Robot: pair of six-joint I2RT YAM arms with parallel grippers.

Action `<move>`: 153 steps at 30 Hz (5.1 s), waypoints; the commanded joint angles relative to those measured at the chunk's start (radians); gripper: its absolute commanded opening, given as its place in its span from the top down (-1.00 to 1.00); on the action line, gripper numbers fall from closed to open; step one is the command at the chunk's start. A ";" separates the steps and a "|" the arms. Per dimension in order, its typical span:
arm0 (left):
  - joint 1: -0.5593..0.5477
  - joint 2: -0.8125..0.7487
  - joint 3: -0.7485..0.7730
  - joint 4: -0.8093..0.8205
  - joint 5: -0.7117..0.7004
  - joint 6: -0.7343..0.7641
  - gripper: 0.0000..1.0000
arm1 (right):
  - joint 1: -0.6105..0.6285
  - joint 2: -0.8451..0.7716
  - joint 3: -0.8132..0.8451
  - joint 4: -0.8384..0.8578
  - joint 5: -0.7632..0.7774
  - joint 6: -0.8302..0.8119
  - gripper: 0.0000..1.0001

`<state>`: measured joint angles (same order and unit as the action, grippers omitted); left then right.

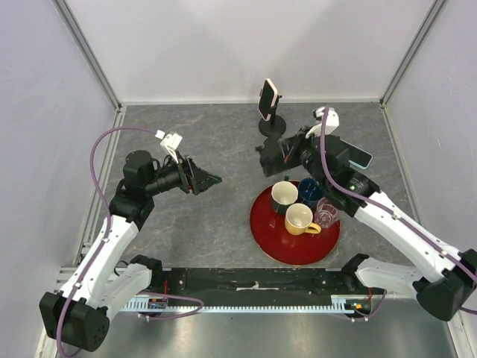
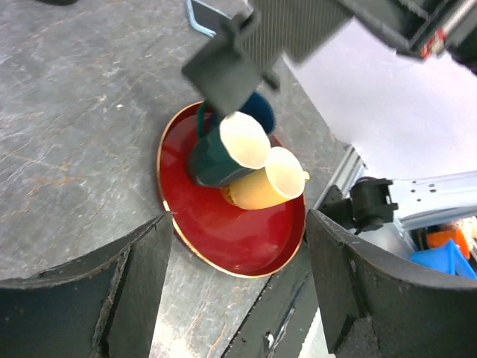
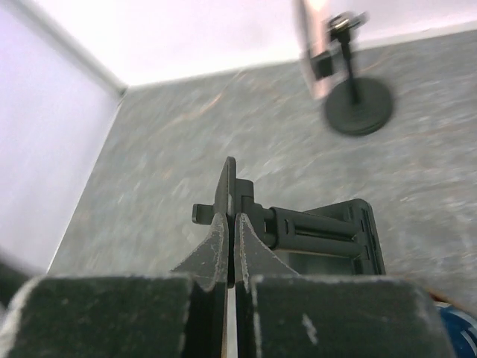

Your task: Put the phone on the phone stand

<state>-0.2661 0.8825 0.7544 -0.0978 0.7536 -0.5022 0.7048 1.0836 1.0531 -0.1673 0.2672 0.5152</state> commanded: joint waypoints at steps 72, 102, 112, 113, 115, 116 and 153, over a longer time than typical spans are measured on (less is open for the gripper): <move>-0.304 -0.243 -0.052 -0.138 -0.237 0.209 -0.58 | -0.970 0.743 0.258 0.063 -0.292 -0.080 -0.96; -0.358 -0.215 -0.050 -0.164 -0.281 0.228 -0.57 | -0.969 0.983 0.366 -0.124 -0.281 0.023 -0.86; -0.344 -0.208 -0.052 -0.154 -0.261 0.223 -0.57 | -0.941 0.799 0.202 -0.162 -0.310 -0.118 -0.96; -0.340 -0.205 -0.052 -0.155 -0.261 0.223 -0.57 | -0.932 0.823 0.223 -0.190 -0.292 -0.173 -0.96; -0.337 -0.205 -0.053 -0.154 -0.260 0.223 -0.57 | -0.898 0.851 0.286 -0.248 -0.281 -0.225 -0.96; -0.334 -0.203 -0.053 -0.152 -0.258 0.223 -0.57 | -0.886 0.875 0.303 -0.261 -0.275 -0.268 -0.96; -0.305 -0.154 -0.059 -0.137 -0.229 0.214 -0.57 | -0.746 1.204 0.697 -0.608 -0.054 -0.371 0.78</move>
<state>-0.5793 0.7265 0.6964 -0.2604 0.5060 -0.3180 -0.0601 2.2829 1.8668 -0.8513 0.1394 0.1356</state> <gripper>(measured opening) 0.784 0.804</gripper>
